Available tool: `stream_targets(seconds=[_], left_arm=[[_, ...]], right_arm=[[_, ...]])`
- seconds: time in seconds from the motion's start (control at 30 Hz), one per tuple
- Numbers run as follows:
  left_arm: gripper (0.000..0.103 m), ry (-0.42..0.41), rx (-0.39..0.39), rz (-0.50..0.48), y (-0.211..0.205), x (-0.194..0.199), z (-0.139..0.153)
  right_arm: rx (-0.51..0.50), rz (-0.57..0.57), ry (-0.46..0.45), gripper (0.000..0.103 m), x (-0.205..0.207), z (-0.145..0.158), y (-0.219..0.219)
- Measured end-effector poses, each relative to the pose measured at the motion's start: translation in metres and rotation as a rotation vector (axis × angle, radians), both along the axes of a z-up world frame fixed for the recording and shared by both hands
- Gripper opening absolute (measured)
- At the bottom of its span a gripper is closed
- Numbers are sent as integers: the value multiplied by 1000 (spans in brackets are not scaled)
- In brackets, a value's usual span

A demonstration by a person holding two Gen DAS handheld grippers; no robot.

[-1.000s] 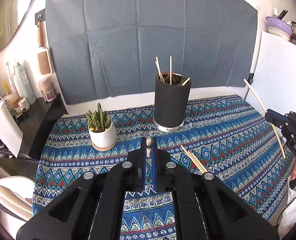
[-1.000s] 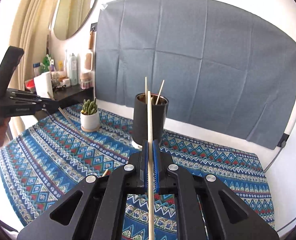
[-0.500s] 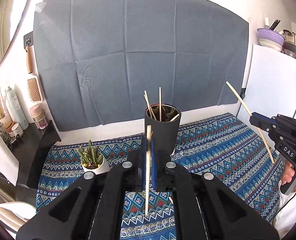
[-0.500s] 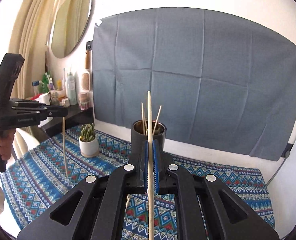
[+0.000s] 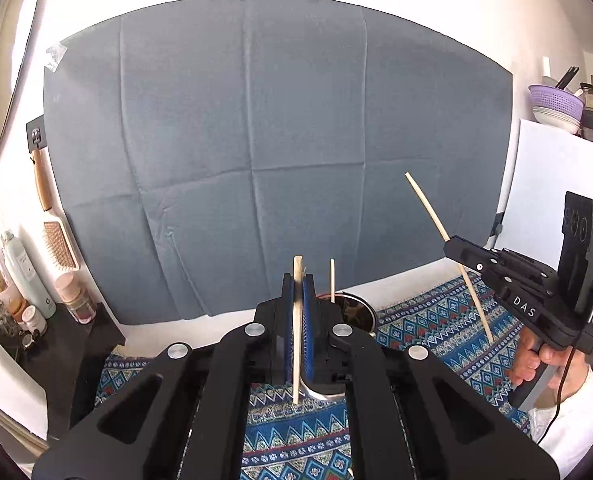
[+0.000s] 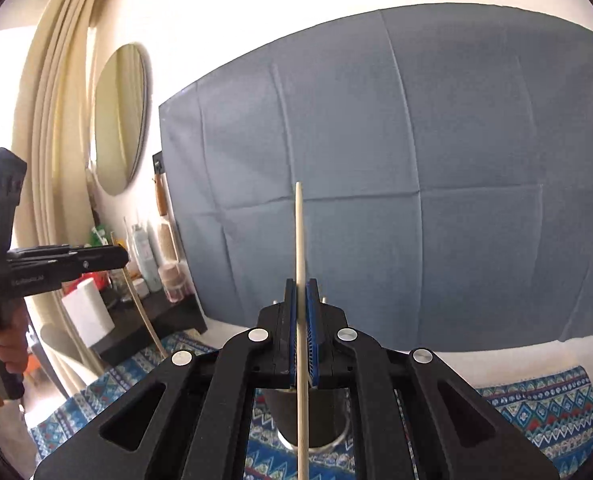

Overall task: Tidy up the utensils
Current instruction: 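Lift both held sticks and carry them above the black cup, then open the left tool over the cup while the right tool releases its stick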

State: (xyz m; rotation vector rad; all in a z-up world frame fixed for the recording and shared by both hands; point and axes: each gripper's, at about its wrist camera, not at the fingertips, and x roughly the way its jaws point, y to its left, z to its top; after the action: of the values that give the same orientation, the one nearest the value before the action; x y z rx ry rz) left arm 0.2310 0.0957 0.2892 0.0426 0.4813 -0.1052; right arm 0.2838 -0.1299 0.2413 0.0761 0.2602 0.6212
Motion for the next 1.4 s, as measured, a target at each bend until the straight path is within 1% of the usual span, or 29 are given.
stream_targets(seconds=[0.17,0.2,0.27,0.37,0.47,0.53,0.63,0.73,0.83,0.97,1.13,1.17,1.23,1.33,1.4], left_arm=[[5,-4,-30,0,1,33,16],[5,-4,-49,-8,1,40,18],[5,17,-82,-45,-1,54,19],[5,10,-72,-49,-8,70,19],[5,32,-105,-70,-13,86,14],[5,36,-113,-74,-16,94,9],[5,67,-132,-98,-24,104,-4],[5,92,-125,-107,-29,111,-17],[5,114,-124,-111,-29,116,-30],[5,147,-126,-108,-26,123,-48],[5,173,-111,-117,-28,127,-70],[5,181,-107,-120,-28,127,-75],[5,193,-105,-123,-29,128,-84],[5,203,-124,-127,-26,126,-90],[5,200,-121,-128,-26,123,-91]], right_arm=[[70,42,-20,5,36,-5,16],[79,50,-23,5,42,-6,19],[96,64,-18,5,54,-11,26],[118,71,-29,5,67,-20,32],[134,63,-46,5,78,-29,40],[149,63,-43,5,86,-35,43],[177,69,-22,5,100,-47,47],[196,78,21,5,111,-64,50],[183,60,36,5,119,-81,52],[195,55,63,5,126,-96,51],[180,58,69,5,124,-107,51],[179,59,67,7,121,-109,50],[170,44,77,8,118,-113,47],[150,13,75,9,113,-111,42],[154,-4,72,9,110,-107,36]])
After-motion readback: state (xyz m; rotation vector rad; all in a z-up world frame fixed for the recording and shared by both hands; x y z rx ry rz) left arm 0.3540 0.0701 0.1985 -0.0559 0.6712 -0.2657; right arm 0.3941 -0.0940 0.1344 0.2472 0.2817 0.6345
